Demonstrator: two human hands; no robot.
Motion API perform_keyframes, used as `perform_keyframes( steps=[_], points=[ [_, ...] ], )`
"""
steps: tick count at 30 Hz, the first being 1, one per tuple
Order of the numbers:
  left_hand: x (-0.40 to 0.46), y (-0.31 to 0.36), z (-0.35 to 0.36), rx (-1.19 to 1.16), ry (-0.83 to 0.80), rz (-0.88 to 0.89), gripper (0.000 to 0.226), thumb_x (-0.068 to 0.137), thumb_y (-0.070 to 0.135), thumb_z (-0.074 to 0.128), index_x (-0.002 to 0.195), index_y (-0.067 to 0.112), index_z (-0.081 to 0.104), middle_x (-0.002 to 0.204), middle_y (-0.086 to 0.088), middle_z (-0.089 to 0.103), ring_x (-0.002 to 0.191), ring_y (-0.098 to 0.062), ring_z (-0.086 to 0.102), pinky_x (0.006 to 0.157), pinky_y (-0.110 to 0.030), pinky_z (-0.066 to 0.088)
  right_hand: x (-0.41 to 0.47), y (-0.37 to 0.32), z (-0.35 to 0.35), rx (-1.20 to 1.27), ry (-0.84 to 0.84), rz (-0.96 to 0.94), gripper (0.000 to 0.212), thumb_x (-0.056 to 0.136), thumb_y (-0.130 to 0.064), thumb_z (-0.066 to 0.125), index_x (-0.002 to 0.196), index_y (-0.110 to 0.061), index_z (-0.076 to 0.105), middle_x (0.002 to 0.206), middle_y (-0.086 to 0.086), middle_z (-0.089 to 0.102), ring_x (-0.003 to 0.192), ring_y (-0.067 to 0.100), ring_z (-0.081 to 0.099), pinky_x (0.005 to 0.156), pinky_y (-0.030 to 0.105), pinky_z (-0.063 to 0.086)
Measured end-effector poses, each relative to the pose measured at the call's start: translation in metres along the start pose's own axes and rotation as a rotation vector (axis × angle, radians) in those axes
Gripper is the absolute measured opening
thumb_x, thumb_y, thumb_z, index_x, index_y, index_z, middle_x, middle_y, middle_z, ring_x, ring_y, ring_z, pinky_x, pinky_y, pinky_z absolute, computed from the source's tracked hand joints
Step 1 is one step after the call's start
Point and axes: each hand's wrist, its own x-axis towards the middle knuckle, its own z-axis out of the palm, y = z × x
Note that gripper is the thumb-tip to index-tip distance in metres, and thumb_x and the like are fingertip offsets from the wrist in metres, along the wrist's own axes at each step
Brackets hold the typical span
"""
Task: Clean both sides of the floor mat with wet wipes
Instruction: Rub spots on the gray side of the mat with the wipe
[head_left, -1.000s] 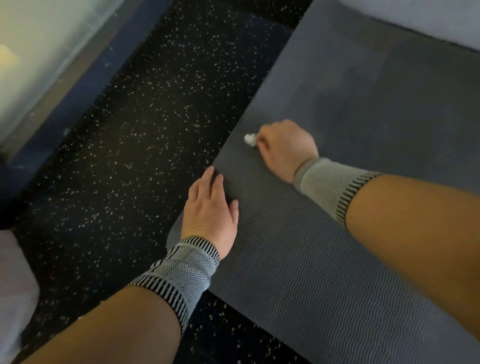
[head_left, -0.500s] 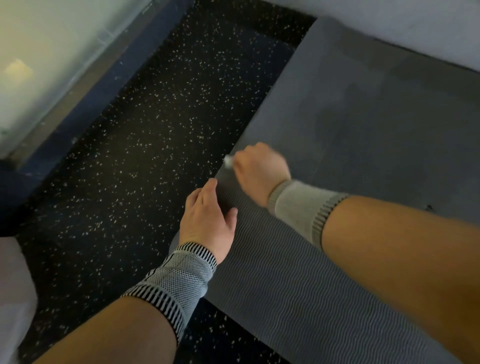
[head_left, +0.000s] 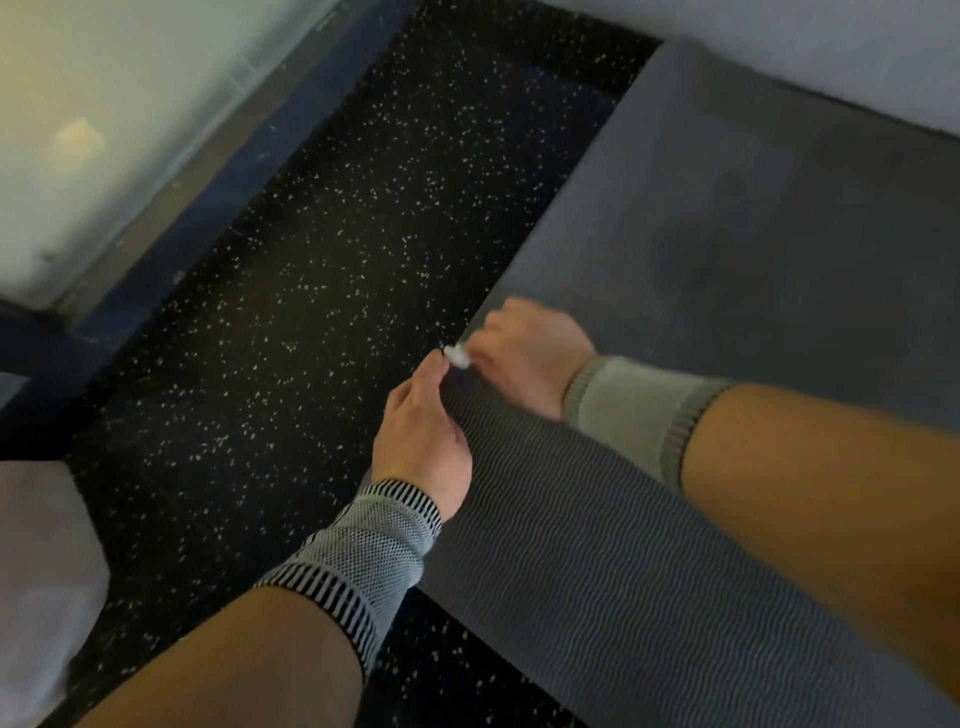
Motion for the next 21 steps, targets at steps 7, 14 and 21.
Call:
perform_keyframes(
  steps=[7, 14, 21],
  points=[
    [-0.002, 0.012, 0.0, 0.111, -0.026, 0.007, 0.077, 0.091, 0.034, 0.06, 0.152, 0.019, 0.016, 0.15, 0.006, 0.035, 0.139, -0.014, 0.025, 0.112, -0.029, 0.029, 0.01, 0.011, -0.005, 0.017, 0.071, 0.184, 0.02, 0.097, -0.025, 0.044, 0.104, -0.019, 0.061, 0.086, -0.002, 0.052, 0.085, 0.016, 0.049, 0.074, 0.033, 0.047],
    [-0.001, 0.018, 0.003, 0.284, -0.038, 0.052, 0.076, 0.092, 0.049, 0.053, 0.153, 0.021, 0.017, 0.153, -0.001, 0.028, 0.139, -0.021, 0.022, 0.116, -0.033, 0.02, 0.029, 0.054, -0.018, -0.022, 0.072, 0.298, 0.023, 0.098, -0.025, 0.042, 0.11, -0.02, 0.06, 0.1, 0.001, 0.06, 0.093, 0.019, 0.052, 0.074, 0.033, 0.046],
    [0.022, 0.04, -0.006, 0.441, -0.025, 0.117, 0.066, 0.087, 0.047, 0.06, 0.143, 0.019, 0.037, 0.15, -0.003, 0.026, 0.134, -0.024, 0.029, 0.11, -0.036, 0.033, 0.003, 0.022, -0.004, 0.027, 0.036, 0.025, 0.018, 0.096, -0.028, 0.047, 0.104, -0.022, 0.063, 0.096, -0.003, 0.059, 0.082, 0.013, 0.045, 0.072, 0.03, 0.044]
  ],
)
